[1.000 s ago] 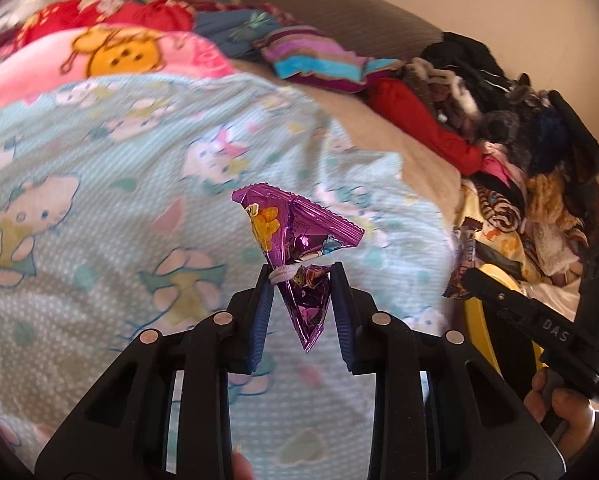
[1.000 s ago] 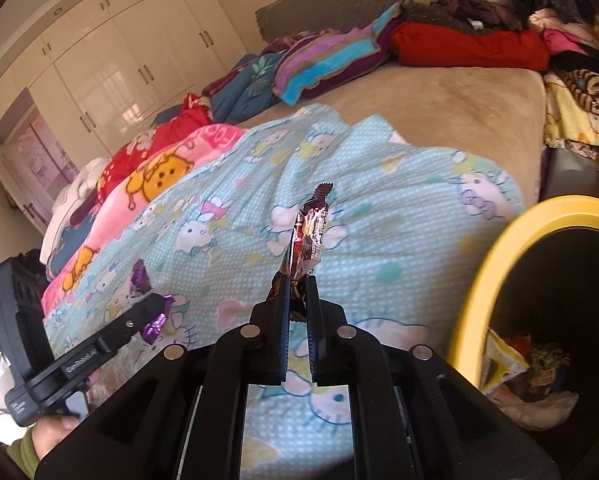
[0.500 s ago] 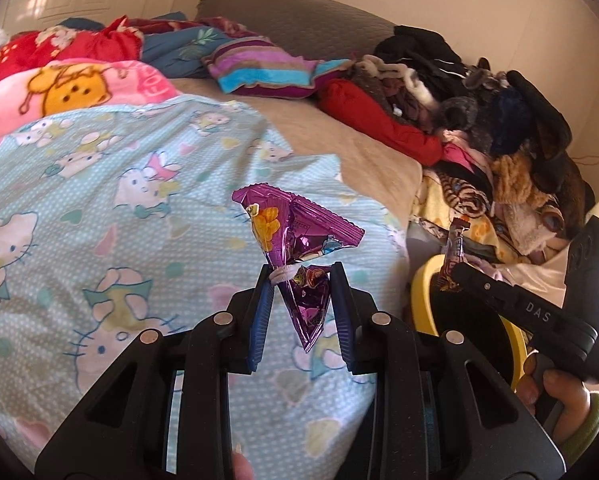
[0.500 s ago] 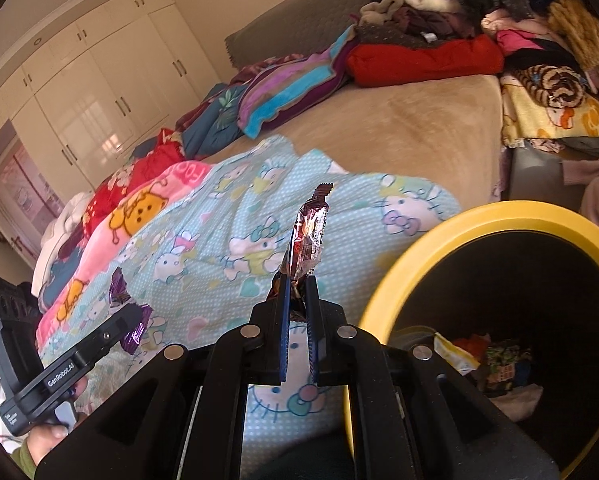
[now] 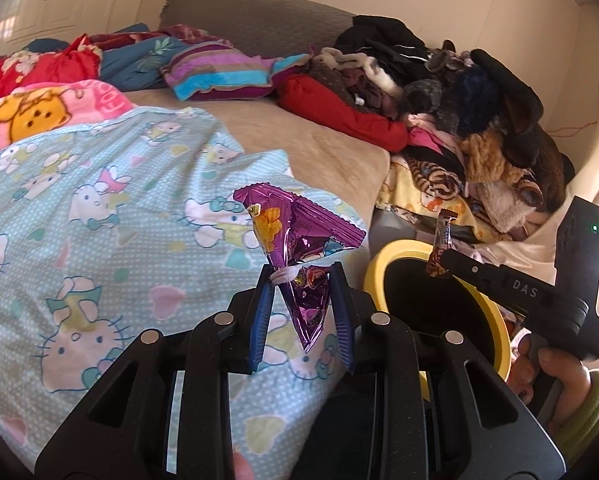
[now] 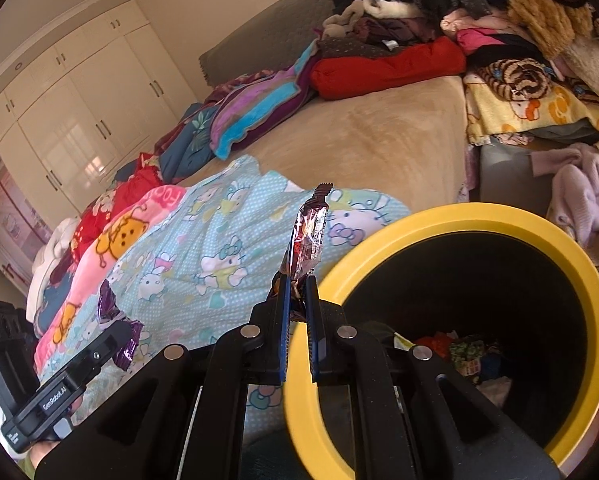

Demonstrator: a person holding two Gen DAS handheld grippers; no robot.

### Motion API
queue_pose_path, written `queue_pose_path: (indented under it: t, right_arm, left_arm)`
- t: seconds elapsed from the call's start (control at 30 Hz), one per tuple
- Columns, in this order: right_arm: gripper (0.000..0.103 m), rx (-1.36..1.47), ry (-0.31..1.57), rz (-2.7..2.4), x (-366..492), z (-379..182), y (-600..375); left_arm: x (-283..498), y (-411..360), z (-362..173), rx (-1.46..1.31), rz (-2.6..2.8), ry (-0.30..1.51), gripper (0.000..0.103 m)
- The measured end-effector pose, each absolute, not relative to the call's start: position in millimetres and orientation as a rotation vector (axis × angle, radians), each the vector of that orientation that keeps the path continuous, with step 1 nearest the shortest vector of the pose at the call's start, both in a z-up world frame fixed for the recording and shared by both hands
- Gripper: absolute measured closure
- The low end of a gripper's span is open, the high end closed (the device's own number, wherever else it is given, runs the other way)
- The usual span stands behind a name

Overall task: Collect trash
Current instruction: 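Carry the purple and brown wrappers over the yellow bin with both tools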

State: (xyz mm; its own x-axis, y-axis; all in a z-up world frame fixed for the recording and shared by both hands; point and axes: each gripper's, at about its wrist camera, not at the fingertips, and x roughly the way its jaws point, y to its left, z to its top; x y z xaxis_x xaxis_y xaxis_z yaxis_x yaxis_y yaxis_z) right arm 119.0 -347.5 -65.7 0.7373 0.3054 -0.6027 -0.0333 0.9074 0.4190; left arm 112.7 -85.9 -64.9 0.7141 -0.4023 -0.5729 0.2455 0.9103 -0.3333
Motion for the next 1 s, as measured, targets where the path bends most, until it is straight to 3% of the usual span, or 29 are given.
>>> queue_pose_path:
  t: [1.0]
  right_arm:
    - [0.095, 0.394, 0.821, -0.026, 84.0, -86.1, -442.4]
  left_arm:
    - [91.2, -201.5, -62.3, -0.015, -0.58, 0.679, 0.082]
